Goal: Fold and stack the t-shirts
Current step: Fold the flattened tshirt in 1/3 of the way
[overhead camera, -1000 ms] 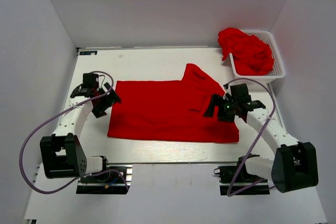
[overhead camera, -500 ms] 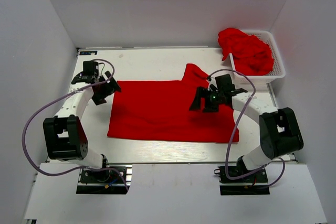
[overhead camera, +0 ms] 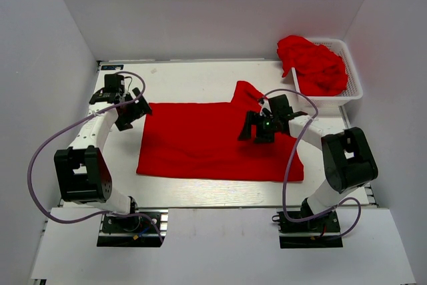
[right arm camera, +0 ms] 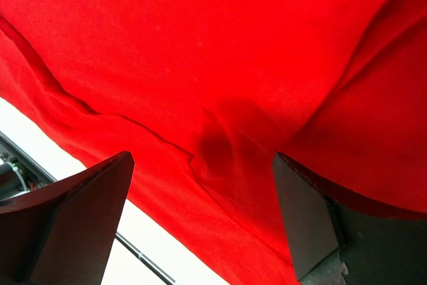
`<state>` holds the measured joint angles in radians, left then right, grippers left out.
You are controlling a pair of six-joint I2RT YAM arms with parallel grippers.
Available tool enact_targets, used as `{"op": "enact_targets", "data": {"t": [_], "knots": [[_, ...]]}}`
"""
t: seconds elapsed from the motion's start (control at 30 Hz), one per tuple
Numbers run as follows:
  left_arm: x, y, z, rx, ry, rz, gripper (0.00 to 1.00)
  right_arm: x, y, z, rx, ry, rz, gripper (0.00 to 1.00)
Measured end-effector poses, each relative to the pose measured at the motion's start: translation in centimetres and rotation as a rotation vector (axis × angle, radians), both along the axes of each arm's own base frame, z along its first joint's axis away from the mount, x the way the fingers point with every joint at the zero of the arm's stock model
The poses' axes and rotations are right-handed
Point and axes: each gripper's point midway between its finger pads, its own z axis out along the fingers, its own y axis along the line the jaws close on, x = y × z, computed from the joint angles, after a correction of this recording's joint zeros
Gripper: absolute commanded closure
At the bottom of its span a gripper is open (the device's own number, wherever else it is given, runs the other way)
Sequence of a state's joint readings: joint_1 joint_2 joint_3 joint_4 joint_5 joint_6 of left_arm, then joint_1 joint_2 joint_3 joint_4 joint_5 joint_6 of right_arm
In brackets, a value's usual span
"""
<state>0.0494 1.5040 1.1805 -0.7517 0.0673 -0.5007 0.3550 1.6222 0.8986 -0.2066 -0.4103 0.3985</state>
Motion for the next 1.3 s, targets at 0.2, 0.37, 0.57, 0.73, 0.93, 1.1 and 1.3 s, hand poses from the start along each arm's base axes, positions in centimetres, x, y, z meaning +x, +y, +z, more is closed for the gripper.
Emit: {"op": "enact_targets", "data": {"t": [0.2,0.37,0.57,0.73,0.93,1.1,1.3], "knots": [[-0.1,0.0,-0.4,0.004,0.013,-0.007,0.0,-0.8,-0.5,-1.0,-0.022,0.033,-0.02,0.1],[-0.3,0.0,-0.7,0.005,0.022,-0.01,0.0,-1.1,-0.7,-1.2,-0.023,0.036,-0.023,0.1],[-0.3,0.0,-0.7,0.006,0.021,-0.012,0.0,-0.5,-0.2,-0.8,0.002,0.015,-0.022,0.1],[-0.3,0.0,-0.8,0.006,0.023,-0.013,0.0,0.3,0.3,-1.1,0.021,-0.002,-0.03,0.1],[-0.7,-0.4,-1.6,-0.016,0.033,-0.025,0.0,2.5,1.6,-0.5,0.078,-0.079,-0.049,0.1],[-1.0,-0.5,-2.0,-0.022,0.041,-0.028,0.0,4.5,3.4,1.1,0.135,-0.159,-0.049,0.1],[-0.9,-0.7,-1.9,-0.028,0.037,-0.032,0.0,7.6,5.8,2.3,0.172,-0.204,-0.022,0.1]]}}
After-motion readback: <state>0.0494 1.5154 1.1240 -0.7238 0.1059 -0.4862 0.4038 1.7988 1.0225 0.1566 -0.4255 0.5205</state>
